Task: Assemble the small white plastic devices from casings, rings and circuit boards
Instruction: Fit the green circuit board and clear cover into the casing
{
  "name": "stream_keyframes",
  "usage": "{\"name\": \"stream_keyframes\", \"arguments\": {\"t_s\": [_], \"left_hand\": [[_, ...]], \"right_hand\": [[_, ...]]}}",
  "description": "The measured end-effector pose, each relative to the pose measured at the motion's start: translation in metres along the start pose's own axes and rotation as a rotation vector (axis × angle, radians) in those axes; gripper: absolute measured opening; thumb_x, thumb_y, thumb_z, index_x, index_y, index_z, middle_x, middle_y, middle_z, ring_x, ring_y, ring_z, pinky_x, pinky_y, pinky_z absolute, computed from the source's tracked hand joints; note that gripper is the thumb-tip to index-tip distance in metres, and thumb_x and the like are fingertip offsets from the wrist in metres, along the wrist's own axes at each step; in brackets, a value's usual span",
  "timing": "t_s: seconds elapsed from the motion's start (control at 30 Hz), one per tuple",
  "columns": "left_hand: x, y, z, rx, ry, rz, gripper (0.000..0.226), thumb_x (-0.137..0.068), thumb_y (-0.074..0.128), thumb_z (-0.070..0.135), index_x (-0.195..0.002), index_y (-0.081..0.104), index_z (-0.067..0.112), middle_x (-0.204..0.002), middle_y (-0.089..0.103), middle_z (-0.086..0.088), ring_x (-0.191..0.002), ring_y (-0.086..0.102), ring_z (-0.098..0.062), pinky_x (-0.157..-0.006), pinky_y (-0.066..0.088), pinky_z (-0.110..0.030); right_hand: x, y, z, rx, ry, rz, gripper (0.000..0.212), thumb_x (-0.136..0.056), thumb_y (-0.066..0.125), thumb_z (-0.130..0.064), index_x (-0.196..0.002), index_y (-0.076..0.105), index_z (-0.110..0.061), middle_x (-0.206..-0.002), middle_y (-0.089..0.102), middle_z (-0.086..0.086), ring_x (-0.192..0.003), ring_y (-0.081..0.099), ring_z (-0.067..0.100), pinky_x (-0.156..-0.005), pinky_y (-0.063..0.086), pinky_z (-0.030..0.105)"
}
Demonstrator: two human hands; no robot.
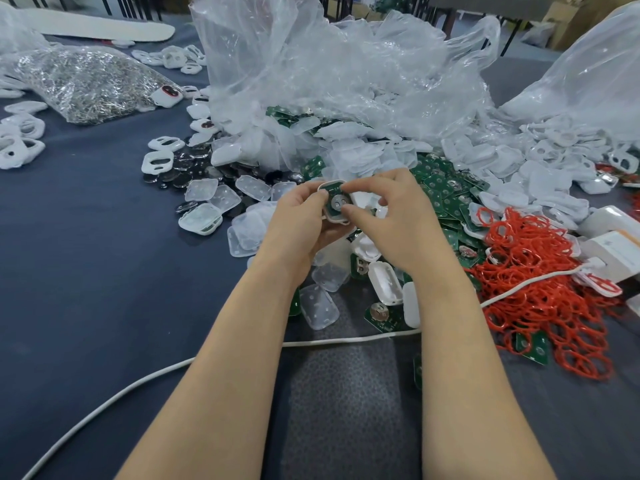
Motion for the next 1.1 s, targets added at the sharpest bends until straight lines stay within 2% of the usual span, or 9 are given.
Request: {"name": "stream_keyframes", "arguments": {"t_s": [0.1,0.2,0.37,0.5,0.7,0.83,1.0,1.1], "left_hand": [[-0.0004,0.0000,-0.0001,-0.004,0.006,-0.006,0.024,-0.101,0.040,0.007,-0.090,0.060,0.014,-0.089,0.068,-0.011,-0.066,0.069,-0.015,-0.057,0.056,-0.024],[-0.0009,0.0002,-0.0015,-0.013,0.003,-0.013,0.024,-0.101,0.040,0.007,-0.090,0.061,0.013,-0.089,0.069,-0.012,-0.070,0.070,-0.017,-0.058,0.056,-0.025],[-0.0027,0.0001,-0.0026,-0.021,-0.006,-0.012,0.025,-0.101,0.039,0.005,-0.093,0.061,0.011,-0.095,0.068,-0.015,-0.080,0.068,-0.023,-0.058,0.057,-0.025],[-0.0035,0.0000,-0.0037,-0.034,-0.011,-0.011,0.023,-0.100,0.039,0.004,-0.096,0.061,0.009,-0.096,0.067,-0.016,-0.087,0.066,-0.026,-0.060,0.058,-0.026],[-0.0025,0.0004,-0.0014,-0.024,0.003,-0.018,0.026,-0.100,0.038,0.002,-0.092,0.062,0.009,-0.091,0.067,-0.014,-0.081,0.065,-0.024,-0.056,0.056,-0.024],[-0.0022,0.0005,-0.0004,-0.004,0.011,-0.017,0.028,-0.100,0.038,0.002,-0.090,0.062,0.010,-0.088,0.067,-0.013,-0.078,0.066,-0.023,-0.057,0.057,-0.024],[-0.0028,0.0006,-0.0008,0.016,0.005,-0.020,0.027,-0.100,0.037,0.002,-0.094,0.062,0.009,-0.093,0.067,-0.017,-0.085,0.065,-0.026,-0.059,0.058,-0.026],[-0.0027,0.0003,-0.0008,0.015,0.004,-0.017,0.026,-0.100,0.037,0.003,-0.094,0.062,0.009,-0.094,0.067,-0.017,-0.088,0.065,-0.028,-0.060,0.058,-0.026]], "right_hand": [[-0.0001,0.0006,0.0002,0.009,-0.007,0.002,0.029,-0.088,0.067,-0.025,-0.117,0.065,-0.026,-0.110,0.041,-0.002,-0.117,0.043,0.020,-0.100,0.033,0.023],[-0.0002,0.0004,0.0010,0.001,-0.016,0.017,0.028,-0.087,0.067,-0.024,-0.115,0.064,-0.026,-0.109,0.042,-0.001,-0.116,0.044,0.019,-0.094,0.033,0.020],[-0.0010,0.0028,0.0021,-0.012,-0.019,0.023,0.025,-0.087,0.068,-0.022,-0.111,0.065,-0.025,-0.107,0.043,-0.001,-0.110,0.044,0.014,-0.075,0.030,0.006],[-0.0011,0.0039,0.0002,-0.024,-0.032,0.036,0.021,-0.086,0.069,-0.021,-0.107,0.066,-0.022,-0.106,0.045,0.001,-0.108,0.045,0.016,-0.071,0.029,-0.006],[-0.0026,0.0071,-0.0035,-0.002,-0.069,0.064,0.019,-0.087,0.067,-0.019,-0.105,0.066,-0.015,-0.108,0.051,0.004,-0.109,0.047,0.020,-0.072,0.030,-0.003],[-0.0028,0.0084,-0.0050,-0.005,-0.089,0.082,0.017,-0.088,0.066,-0.019,-0.104,0.066,-0.014,-0.106,0.052,0.003,-0.105,0.048,0.019,-0.076,0.031,0.012],[-0.0021,0.0072,-0.0064,-0.031,-0.101,0.099,0.015,-0.089,0.065,-0.019,-0.103,0.066,-0.013,-0.103,0.050,0.001,-0.102,0.046,0.017,-0.074,0.031,0.000],[-0.0018,0.0076,-0.0074,-0.037,-0.104,0.097,0.015,-0.089,0.065,-0.018,-0.103,0.066,-0.012,-0.103,0.050,0.002,-0.101,0.045,0.016,-0.071,0.031,-0.003]]}}
Point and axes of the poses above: each hand's wrist, its own x-axis away from the middle knuckle, its own y-axis out of the palm, z = x × y, the point moved 7 cm from there along -x, towards the middle knuckle
